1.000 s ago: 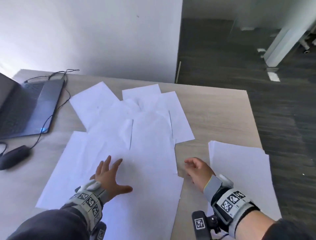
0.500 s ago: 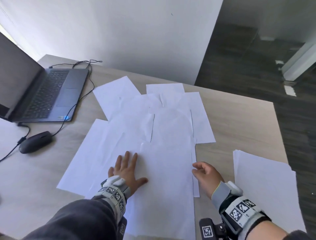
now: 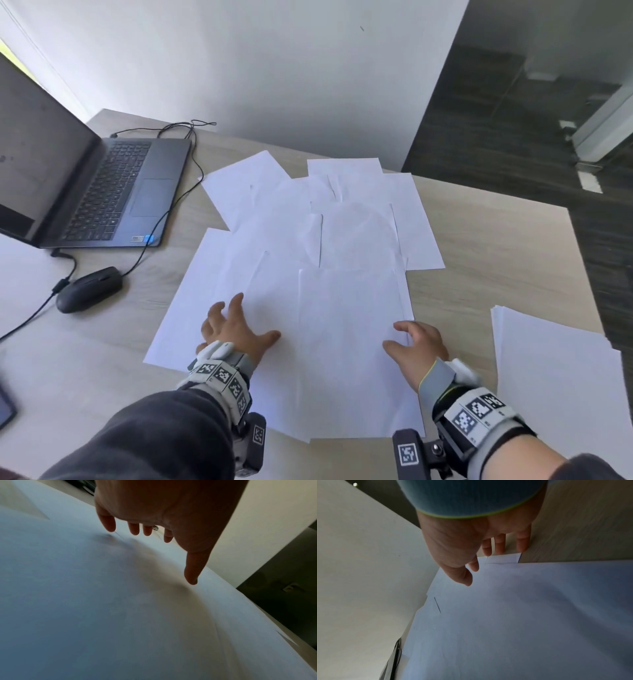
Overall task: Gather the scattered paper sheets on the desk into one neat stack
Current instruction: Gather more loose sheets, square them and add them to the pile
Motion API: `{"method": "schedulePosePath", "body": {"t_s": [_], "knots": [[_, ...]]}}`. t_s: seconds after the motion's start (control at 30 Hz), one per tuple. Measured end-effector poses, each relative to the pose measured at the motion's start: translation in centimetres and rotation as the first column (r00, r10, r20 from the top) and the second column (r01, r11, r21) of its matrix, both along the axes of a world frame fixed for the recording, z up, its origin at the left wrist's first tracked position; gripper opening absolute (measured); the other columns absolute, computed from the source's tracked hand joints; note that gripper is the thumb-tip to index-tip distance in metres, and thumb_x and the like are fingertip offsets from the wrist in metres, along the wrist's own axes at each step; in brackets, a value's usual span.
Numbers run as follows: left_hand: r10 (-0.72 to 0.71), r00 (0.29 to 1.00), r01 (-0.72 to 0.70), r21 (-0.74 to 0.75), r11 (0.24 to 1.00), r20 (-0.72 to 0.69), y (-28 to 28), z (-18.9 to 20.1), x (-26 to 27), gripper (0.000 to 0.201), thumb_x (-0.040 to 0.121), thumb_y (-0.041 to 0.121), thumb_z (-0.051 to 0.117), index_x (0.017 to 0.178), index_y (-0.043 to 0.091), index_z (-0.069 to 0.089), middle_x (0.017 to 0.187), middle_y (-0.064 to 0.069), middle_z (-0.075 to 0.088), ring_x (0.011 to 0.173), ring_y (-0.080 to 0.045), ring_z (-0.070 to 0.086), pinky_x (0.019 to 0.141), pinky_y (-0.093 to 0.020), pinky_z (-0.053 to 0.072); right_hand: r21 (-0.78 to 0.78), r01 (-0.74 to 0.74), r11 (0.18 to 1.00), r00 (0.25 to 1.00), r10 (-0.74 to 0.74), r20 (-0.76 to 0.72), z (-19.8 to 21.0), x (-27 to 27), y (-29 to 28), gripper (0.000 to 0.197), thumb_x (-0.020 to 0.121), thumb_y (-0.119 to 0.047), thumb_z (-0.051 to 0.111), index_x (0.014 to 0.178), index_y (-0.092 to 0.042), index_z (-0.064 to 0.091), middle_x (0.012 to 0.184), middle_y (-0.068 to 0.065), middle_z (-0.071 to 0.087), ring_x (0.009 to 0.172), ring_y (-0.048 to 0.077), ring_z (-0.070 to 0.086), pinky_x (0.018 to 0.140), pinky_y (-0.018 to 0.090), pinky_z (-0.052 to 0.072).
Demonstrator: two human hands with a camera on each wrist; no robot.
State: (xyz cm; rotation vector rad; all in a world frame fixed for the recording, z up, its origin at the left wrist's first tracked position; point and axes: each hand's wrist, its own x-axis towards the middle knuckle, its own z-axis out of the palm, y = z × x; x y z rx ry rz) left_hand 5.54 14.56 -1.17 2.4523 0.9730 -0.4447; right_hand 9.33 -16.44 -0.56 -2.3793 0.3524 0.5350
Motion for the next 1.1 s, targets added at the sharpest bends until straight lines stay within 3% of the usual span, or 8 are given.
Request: {"method": "schedulePosePath", "body": {"t_s": [0.13, 0.4, 0.57, 0.63, 0.7, 0.8, 0.93, 1.1], "knots": [[-0.020, 0.997, 0.023, 0.035, 0.999, -0.079, 0.5, 0.0, -0.4, 0.106, 0.063, 0.066, 0.077, 0.147, 0.051, 0.014, 0.151, 0.005, 0.020, 0.139, -0.027, 0.029, 0.105, -0.055, 0.042, -0.009, 0.031, 0.999, 0.998, -0.031, -0.057, 0.0, 0.5, 0.5, 0.029, 0.075, -0.042, 0.066, 0.103, -0.041, 0.056, 0.139, -0.006, 0.041, 0.110, 0.017, 0.054, 0.101, 0.033, 0.042], [-0.004, 0.993, 0.000, -0.027, 1.000, -0.115, 0.8, 0.6, 0.6, 0.113, 0.059, 0.058, 0.080, 0.145, 0.054, 0.006, 0.137, 0.002, 0.036, 0.128, -0.030, 0.043, 0.100, -0.056, 0.046, 0.037, 0.079, 0.996, 0.996, -0.078, -0.034, 0.5, 0.6, 1.0, 0.030, 0.082, -0.033, 0.066, 0.111, -0.033, 0.060, 0.135, -0.006, 0.040, 0.087, 0.011, 0.049, 0.087, 0.027, 0.039], [-0.025, 0.999, 0.024, -0.033, 0.999, -0.030, 0.7, 0.8, 0.8, 0.092, 0.074, 0.044, 0.076, 0.149, 0.042, 0.022, 0.131, 0.000, 0.054, 0.123, -0.027, 0.051, 0.101, -0.046, 0.043, 0.078, 0.069, 0.995, 0.998, -0.067, -0.019, 0.3, 0.6, 1.4, 0.033, 0.082, -0.028, 0.068, 0.114, -0.030, 0.059, 0.135, -0.005, 0.040, 0.101, 0.011, 0.045, 0.089, 0.026, 0.037], [0.029, 0.998, -0.019, -0.157, 0.987, 0.063, 0.9, 0.7, 0.8, 0.075, 0.074, 0.037, 0.078, 0.139, 0.036, 0.040, 0.122, -0.002, 0.061, 0.108, -0.026, 0.060, 0.094, -0.042, 0.049, 0.092, 0.058, 0.994, 0.998, -0.057, -0.017, 0.2, 0.6, 1.4, 0.035, 0.083, -0.027, 0.068, 0.116, -0.029, 0.059, 0.135, -0.004, 0.040, 0.104, 0.010, 0.044, 0.091, 0.026, 0.036], [0.132, 0.981, -0.080, -0.322, 0.943, 0.142, 1.0, 0.6, 0.6, 0.060, 0.074, 0.027, 0.083, 0.126, 0.030, 0.053, 0.106, -0.003, 0.067, 0.088, -0.022, 0.066, 0.077, -0.037, 0.055, 0.106, 0.048, 0.993, 0.999, -0.047, -0.012, 0.1, 0.5, 1.3, 0.035, 0.083, -0.026, 0.068, 0.116, -0.029, 0.058, 0.134, -0.004, 0.041, 0.106, 0.009, 0.044, 0.093, 0.026, 0.036], [0.270, 0.954, -0.173, -0.496, 0.851, 0.130, 1.1, 0.6, 0.3, 0.058, 0.074, 0.023, 0.088, 0.121, 0.025, 0.053, 0.096, 0.000, 0.070, 0.079, -0.021, 0.071, 0.066, -0.032, 0.054, 0.128, 0.024, 0.992, 1.000, -0.022, -0.016, -0.1, 0.5, 1.3, 0.033, 0.084, -0.025, 0.068, 0.115, -0.029, 0.058, 0.130, -0.004, 0.044, 0.107, 0.010, 0.046, 0.094, 0.025, 0.037], [0.427, 0.899, -0.278, -0.622, 0.732, 0.100, 1.2, 0.1, 0.3, 0.071, 0.074, 0.031, 0.089, 0.128, 0.025, 0.043, 0.107, -0.003, 0.070, 0.084, -0.023, 0.071, 0.072, -0.035, 0.056, 0.166, -0.005, 0.986, 1.000, 0.008, -0.018, -0.1, 0.5, 1.5, 0.030, 0.085, -0.022, 0.067, 0.113, -0.028, 0.058, 0.123, -0.006, 0.045, 0.105, 0.010, 0.048, 0.091, 0.023, 0.036], [0.345, 0.933, -0.227, -0.572, 0.788, 0.105, 0.2, 0.0, 0.5, 0.037, 0.090, 0.030, 0.073, 0.123, 0.020, 0.058, 0.109, -0.003, 0.074, 0.088, -0.023, 0.072, 0.083, -0.040, 0.059, 0.248, 0.008, 0.969, 1.000, -0.004, -0.015, -0.3, 0.3, 1.4, 0.036, 0.086, -0.019, 0.067, 0.119, -0.028, 0.055, 0.122, -0.005, 0.048, 0.105, 0.010, 0.051, 0.094, 0.025, 0.040]]}}
